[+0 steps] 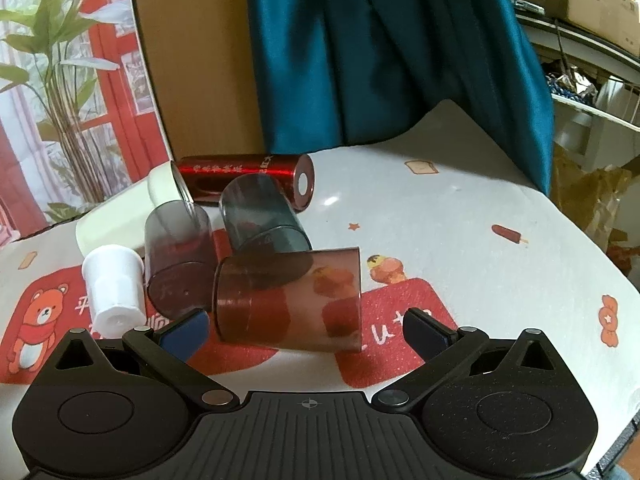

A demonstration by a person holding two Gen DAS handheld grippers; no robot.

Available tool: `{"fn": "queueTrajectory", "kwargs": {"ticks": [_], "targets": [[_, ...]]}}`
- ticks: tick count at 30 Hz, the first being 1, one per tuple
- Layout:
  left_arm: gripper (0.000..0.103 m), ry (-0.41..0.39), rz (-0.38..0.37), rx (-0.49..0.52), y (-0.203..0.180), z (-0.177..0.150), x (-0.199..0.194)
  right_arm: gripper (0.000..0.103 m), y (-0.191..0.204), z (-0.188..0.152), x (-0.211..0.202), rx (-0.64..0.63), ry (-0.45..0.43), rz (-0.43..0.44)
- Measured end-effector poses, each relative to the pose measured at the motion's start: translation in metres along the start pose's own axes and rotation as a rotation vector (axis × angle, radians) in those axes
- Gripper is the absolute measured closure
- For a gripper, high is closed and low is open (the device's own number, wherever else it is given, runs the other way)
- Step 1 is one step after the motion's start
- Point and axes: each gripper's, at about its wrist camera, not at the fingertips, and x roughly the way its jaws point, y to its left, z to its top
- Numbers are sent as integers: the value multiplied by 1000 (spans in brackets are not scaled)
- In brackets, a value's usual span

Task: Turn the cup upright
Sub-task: 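Move the left gripper toward the brown translucent cup lying on its side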

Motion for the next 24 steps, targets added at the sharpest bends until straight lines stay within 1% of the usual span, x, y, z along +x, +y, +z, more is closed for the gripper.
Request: {"fn": "queueTrajectory", "kwargs": {"ticks": [8,12,15,18,22,24], "targets": [[0,11,-12,-6,1,-1,4,0,13,0,4,-71,-27,-34],[0,16,-21,-8,0,-2,5,0,26,5,16,-125,-60,-90],[0,11,-27,-10,2,-2,3,0,36,8,29,-171,-48,-128],[0,7,-34,-22,6,-3,1,11,45,7,37,-262,-48,-159],[0,11,-37,-57,12,-4,2,12,40,3,30,-306,-32,-124],[0,19,-43,-73,15,-5,4,12,37,-1,21,-331,-26,-91]]}}
